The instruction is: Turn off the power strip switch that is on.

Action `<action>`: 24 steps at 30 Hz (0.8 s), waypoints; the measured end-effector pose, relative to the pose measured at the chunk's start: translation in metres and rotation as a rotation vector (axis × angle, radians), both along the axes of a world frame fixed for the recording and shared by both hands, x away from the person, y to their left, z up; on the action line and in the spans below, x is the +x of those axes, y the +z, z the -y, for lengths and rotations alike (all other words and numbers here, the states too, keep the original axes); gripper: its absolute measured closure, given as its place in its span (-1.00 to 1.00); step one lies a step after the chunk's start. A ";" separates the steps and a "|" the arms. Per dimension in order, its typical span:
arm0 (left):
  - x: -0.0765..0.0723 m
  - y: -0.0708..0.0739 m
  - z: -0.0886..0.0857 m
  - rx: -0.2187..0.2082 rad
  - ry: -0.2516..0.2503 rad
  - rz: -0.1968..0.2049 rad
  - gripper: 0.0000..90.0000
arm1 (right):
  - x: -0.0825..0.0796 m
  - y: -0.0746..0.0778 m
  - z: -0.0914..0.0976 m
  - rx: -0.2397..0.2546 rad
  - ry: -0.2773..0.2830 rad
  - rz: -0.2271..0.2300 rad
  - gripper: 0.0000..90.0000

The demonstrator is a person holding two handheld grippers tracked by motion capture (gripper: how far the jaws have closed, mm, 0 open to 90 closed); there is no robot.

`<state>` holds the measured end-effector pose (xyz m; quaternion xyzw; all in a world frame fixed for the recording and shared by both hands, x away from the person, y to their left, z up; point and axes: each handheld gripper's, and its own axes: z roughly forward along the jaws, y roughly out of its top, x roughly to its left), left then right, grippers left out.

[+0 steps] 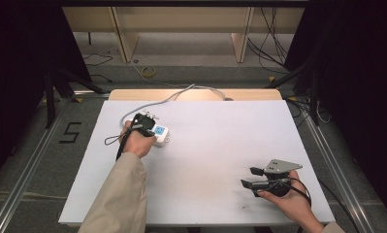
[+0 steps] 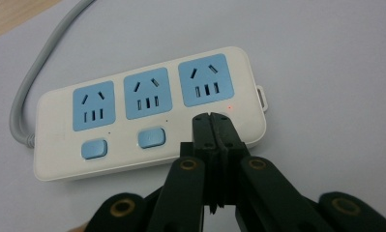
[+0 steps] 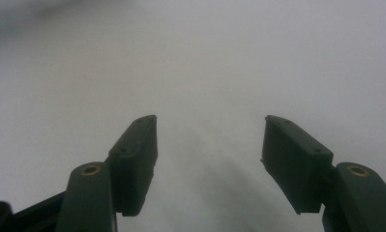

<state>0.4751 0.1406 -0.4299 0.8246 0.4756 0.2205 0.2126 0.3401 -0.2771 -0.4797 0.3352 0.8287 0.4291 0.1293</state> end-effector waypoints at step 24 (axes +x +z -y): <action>0.009 0.001 0.006 0.015 -0.002 -0.012 1.00 | 0.000 0.000 0.000 0.001 0.000 -0.001 -0.15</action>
